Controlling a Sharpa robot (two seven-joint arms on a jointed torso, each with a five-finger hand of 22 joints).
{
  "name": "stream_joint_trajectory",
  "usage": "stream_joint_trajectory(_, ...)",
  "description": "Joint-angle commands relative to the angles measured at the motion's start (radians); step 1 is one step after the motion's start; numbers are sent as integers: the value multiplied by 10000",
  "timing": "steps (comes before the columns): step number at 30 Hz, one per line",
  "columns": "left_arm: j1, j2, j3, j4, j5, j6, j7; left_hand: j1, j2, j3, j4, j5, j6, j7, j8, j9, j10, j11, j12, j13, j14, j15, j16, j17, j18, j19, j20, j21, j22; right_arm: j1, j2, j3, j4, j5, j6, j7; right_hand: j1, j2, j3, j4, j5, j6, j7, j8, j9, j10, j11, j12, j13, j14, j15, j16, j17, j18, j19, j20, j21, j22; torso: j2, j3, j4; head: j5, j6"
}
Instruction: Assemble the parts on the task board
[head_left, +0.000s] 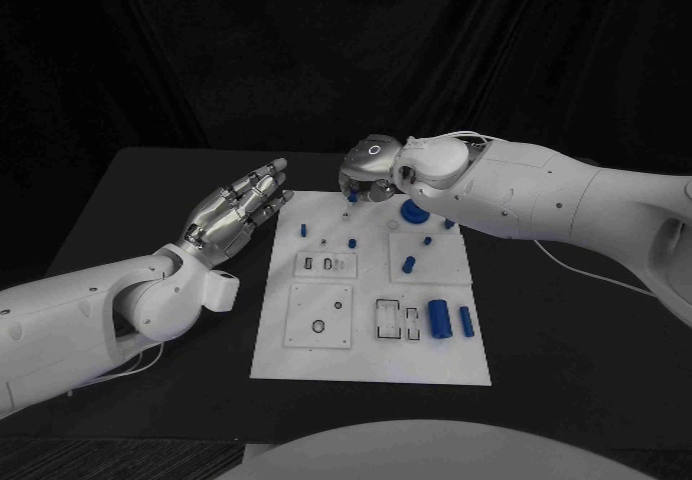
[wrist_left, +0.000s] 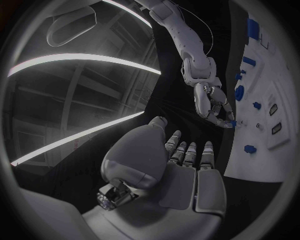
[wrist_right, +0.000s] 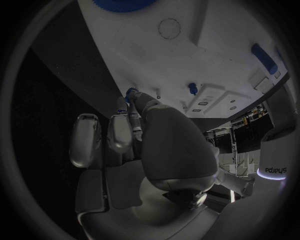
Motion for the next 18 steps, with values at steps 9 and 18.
stream_joint_trajectory(9, 24, 48, 9, -34, -9, 122, 1087, 64, -19, 87, 3, 56, 116, 57, 77, 21, 16, 120, 35, 16, -5, 88, -37, -9, 166, -28, 85, -59, -17, -76, -11, -14, 84, -129, 307, -218, -132, -40, 82, 16, -165, -420, -59, -302, -77, -135, 27, -255, -7, -144, 48, -129, -164, -21, -168, 58, -158, -81, -11, -15, -5, 2, 7)
stream_joint_trajectory(18, 24, 72, 9, -72, -9, 126, 1051, 62, -12, 108, -4, 57, 142, 83, 88, 25, 18, 154, 38, 17, -5, 95, -37, -9, 168, -28, 95, -59, -17, -98, -56, -14, 112, -129, 281, -267, -232, -204, 269, 27, -457, -1584, -660, -1074, -418, -728, 229, -698, -50, -426, 205, -338, -469, 39, -431, 197, -432, -241, -24, -9, 0, 0, 19)
